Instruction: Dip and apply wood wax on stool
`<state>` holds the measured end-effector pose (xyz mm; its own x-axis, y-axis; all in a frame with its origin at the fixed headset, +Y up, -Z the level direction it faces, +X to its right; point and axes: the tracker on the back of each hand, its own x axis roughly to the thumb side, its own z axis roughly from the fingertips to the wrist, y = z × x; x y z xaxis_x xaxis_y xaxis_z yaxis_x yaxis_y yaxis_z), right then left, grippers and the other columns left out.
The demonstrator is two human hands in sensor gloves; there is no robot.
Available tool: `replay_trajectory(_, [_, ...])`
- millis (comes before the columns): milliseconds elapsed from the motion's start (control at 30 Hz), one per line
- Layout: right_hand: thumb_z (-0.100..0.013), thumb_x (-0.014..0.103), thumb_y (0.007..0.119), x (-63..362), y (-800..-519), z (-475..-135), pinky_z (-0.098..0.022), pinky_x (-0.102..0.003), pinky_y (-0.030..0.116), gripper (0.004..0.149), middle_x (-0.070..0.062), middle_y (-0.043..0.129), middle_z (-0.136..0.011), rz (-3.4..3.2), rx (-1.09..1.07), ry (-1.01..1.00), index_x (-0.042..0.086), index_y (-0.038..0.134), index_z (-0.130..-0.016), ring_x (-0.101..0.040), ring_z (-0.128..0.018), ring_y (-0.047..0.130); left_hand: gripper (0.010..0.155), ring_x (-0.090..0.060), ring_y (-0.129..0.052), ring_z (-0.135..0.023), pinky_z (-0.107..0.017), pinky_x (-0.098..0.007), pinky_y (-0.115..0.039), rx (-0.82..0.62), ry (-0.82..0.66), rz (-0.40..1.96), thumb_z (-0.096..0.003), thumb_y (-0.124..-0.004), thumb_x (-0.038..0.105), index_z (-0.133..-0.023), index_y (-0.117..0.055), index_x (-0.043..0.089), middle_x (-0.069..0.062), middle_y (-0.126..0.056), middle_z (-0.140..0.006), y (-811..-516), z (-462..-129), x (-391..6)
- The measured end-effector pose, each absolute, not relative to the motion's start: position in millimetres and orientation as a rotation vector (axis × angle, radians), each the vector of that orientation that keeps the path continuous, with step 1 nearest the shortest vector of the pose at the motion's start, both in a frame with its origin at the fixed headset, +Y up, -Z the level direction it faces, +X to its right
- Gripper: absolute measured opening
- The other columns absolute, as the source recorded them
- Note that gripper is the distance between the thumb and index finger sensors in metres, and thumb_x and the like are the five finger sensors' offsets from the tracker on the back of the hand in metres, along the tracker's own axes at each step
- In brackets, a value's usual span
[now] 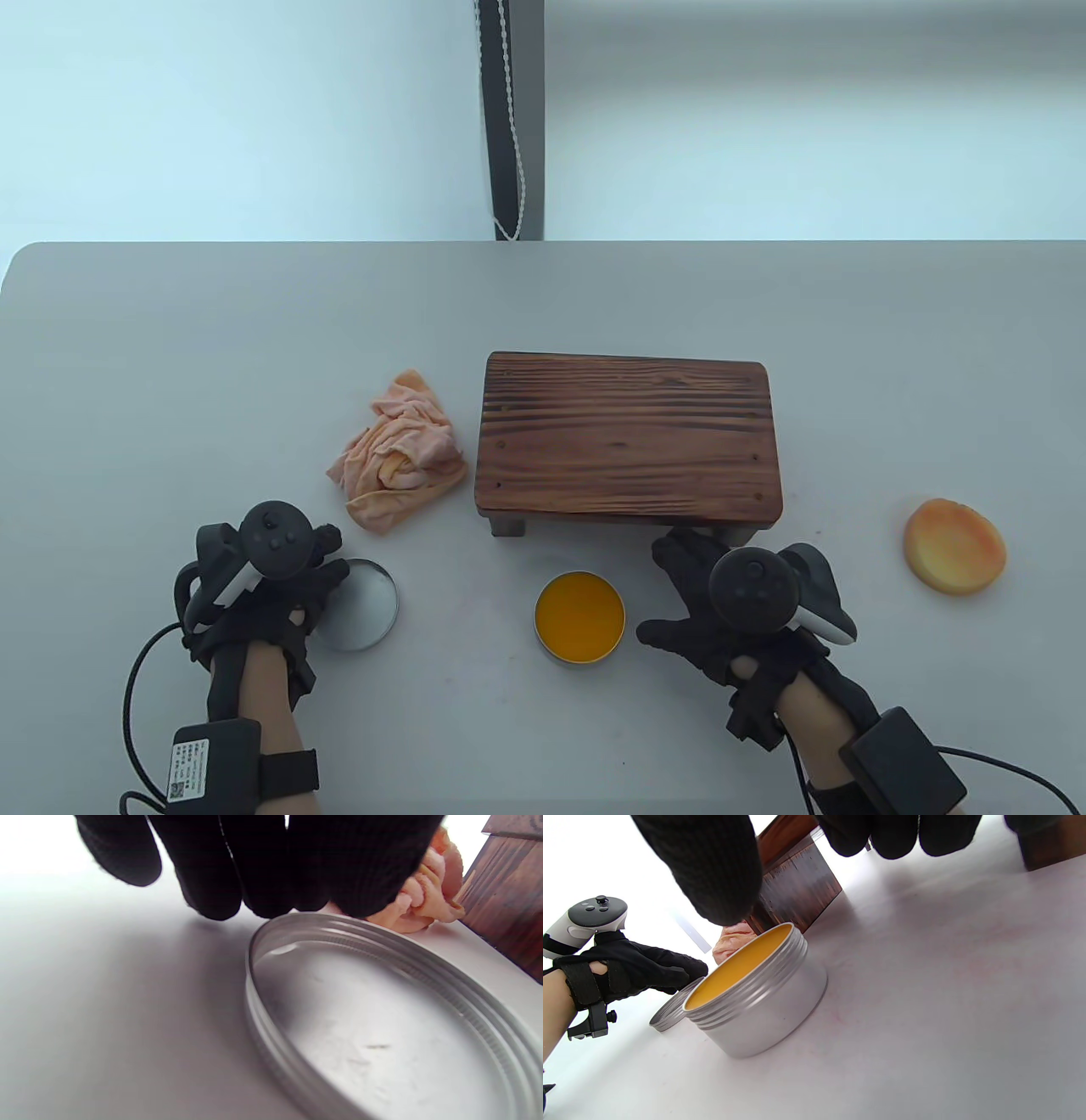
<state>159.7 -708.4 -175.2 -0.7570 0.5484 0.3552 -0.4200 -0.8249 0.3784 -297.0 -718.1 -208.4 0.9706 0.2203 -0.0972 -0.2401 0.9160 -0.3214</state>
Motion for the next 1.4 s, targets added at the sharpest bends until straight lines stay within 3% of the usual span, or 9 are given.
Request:
replay_trajectory(233, [-0.049,0.038,0.094,165,-698,-175,-0.057,-0.088,0.049,0.092,-0.050,0.051,-0.112,2.475,0.642,0.384,-0.016,0.049,-0.109,-0.077,-0.096,0.054,0.072,-0.055,-0.072,-0.100,-0.068,-0.079,-0.060,-0.146,-0.055,0.270,-0.0565,-0.078,0.047,-0.115,-0.065,0.006,-0.028,-0.072,-0.111,-682,-191,-276])
replay_trajectory(300, [-0.049,0.038,0.094,168,-688,-173,-0.057,-0.087,0.051,0.090,-0.049,0.055,-0.112,2.440,0.652,0.367,-0.014,0.052,-0.109,-0.076,-0.096,0.058,0.074,-0.058,-0.069,-0.101,-0.068,-0.081,-0.058,-0.018,-0.132,0.309,-0.0571,-0.077,0.046,-0.116,-0.062,0.005,-0.031,-0.069,-0.113,-664,-186,-262])
replay_trajectory(467, [-0.050,0.040,0.094,180,-663,-169,-0.058,-0.084,0.058,0.083,-0.045,0.066,-0.110,2.447,0.671,0.275,-0.011,0.061,-0.107,-0.072,-0.094,0.069,0.078,-0.060,-0.065,-0.103,-0.068,-0.083,-0.056,0.090,-0.323,0.204,-0.0561,-0.073,0.050,-0.118,-0.057,0.004,-0.032,-0.065,-0.115,-641,-174,-228])
replay_trajectory(667, [-0.052,0.039,0.092,209,-625,-162,-0.058,-0.081,0.063,0.073,-0.041,0.074,-0.107,2.508,0.642,0.108,-0.005,0.070,-0.105,-0.068,-0.092,0.077,0.086,-0.064,-0.056,-0.105,-0.068,-0.084,-0.053,0.131,-0.442,0.131,-0.0556,-0.069,0.054,-0.120,-0.046,0.003,-0.037,-0.053,-0.119,-646,-158,-197])
replay_trajectory(900, [-0.055,0.041,0.087,273,-589,-168,-0.058,-0.082,0.062,0.064,-0.041,0.076,-0.106,2.651,0.353,-0.093,-0.001,0.077,-0.102,-0.068,-0.091,0.077,0.093,-0.068,-0.044,-0.107,-0.068,-0.087,-0.047,0.087,-0.529,0.104,-0.0549,-0.065,0.059,-0.121,-0.036,0.000,-0.040,-0.040,-0.121,-672,-152,-177])
replay_trajectory(1167, [-0.055,0.040,0.086,331,-600,-192,-0.058,-0.083,0.060,0.064,-0.043,0.071,-0.108,2.818,-0.049,-0.059,-0.001,0.076,-0.103,-0.070,-0.093,0.072,0.099,-0.071,-0.032,-0.107,-0.066,-0.090,-0.038,-0.002,-0.574,0.105,-0.0545,-0.063,0.062,-0.121,-0.025,0.000,-0.040,-0.026,-0.124,-688,-155,-174])
replay_trajectory(1400, [-0.055,0.041,0.085,358,-651,-218,-0.058,-0.083,0.059,0.063,-0.044,0.067,-0.110,3.015,-0.384,0.187,0.002,0.076,-0.104,-0.072,-0.095,0.067,0.100,-0.072,-0.019,-0.104,-0.064,-0.090,-0.027,-0.059,-0.575,0.073,-0.0546,-0.061,0.062,-0.121,-0.019,0.001,-0.039,-0.017,-0.124,-697,-157,-176])
